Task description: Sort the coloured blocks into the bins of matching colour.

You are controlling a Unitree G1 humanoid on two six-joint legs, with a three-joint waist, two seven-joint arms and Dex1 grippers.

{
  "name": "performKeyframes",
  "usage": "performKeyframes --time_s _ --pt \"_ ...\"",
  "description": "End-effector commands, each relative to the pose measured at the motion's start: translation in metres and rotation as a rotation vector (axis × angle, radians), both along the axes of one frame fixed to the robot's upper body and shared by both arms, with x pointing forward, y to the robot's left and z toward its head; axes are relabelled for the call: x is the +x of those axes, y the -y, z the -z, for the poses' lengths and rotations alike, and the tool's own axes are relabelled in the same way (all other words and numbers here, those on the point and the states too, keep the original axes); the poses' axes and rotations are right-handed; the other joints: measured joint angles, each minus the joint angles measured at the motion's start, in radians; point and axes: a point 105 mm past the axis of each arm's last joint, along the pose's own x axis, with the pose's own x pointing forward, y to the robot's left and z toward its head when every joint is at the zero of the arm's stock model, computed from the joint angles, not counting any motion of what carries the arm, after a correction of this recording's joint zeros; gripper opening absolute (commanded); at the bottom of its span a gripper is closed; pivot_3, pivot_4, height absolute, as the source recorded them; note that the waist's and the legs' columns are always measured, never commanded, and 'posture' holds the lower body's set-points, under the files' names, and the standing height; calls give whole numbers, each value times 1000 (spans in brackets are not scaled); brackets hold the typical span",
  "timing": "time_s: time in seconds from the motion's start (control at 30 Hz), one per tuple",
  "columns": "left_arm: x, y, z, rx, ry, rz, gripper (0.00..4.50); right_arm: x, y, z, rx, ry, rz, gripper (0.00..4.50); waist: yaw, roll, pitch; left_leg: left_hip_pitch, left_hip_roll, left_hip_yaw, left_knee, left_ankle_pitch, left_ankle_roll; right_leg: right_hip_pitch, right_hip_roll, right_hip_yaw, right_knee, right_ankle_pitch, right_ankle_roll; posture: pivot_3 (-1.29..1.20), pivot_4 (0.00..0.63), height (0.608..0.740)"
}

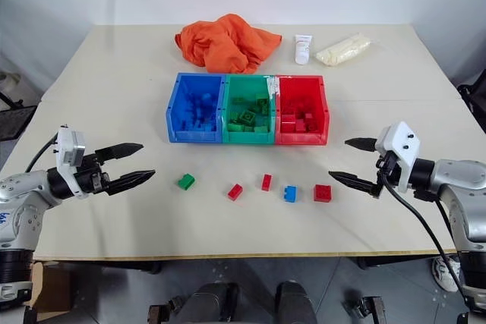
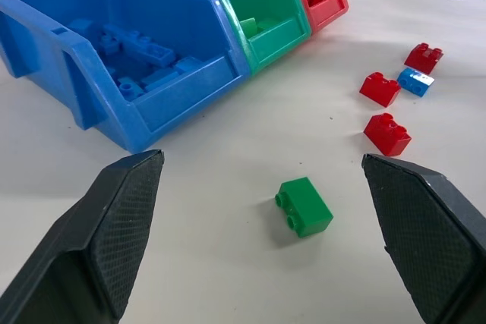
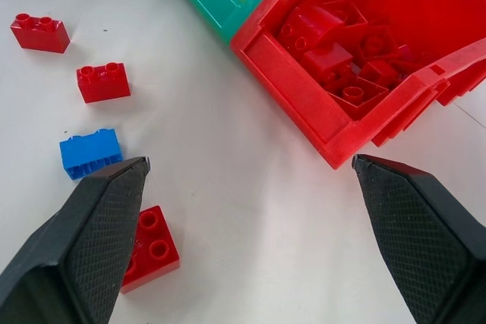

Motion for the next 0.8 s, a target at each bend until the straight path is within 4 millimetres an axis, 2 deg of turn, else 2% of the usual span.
performKeyframes --time_s 0.03,0.13,0.3,0.37,0.63,0.73,0.8 --pt "2 -4 -18 2 61 -16 4448 -1 -3 -17 24 76 -13 4500 0 0 0 0 0 0 0 0 0 0 0 0 0 0 0 0 150 740" --pt "3 0 -20 -27 44 -15 4448 -1 -4 -16 24 68 -6 4500 0 0 0 0 0 0 0 0 0 0 0 0 0 0 0 0 150 740" --pt "-2 10 -12 30 23 39 4448 -5 4 -8 2 10 26 4500 1 0 0 0 0 0 0 0 0 0 0 0 0 0 0 0 150 740" --pt "-4 13 -9 49 24 65 4448 -7 11 -5 -19 -22 53 4500 2 0 0 0 0 0 0 0 0 0 0 0 0 0 0 0 150 740" --pt "-8 18 4 95 -21 178 4448 -38 76 -4 -174 -127 209 4500 10 0 0 0 0 0 0 0 1 1 0 0 -1 0 0 0 150 740" --pt "-10 20 0 35 15 220 4448 -43 81 -5 -190 -136 218 4500 4 0 0 0 0 0 0 0 1 1 0 0 -1 0 0 0 150 740" --pt "-11 20 2 40 21 234 4448 -42 76 -6 -190 -140 201 4500 -1 1 0 0 0 1 0 0 1 1 0 0 -1 0 0 0 150 740"
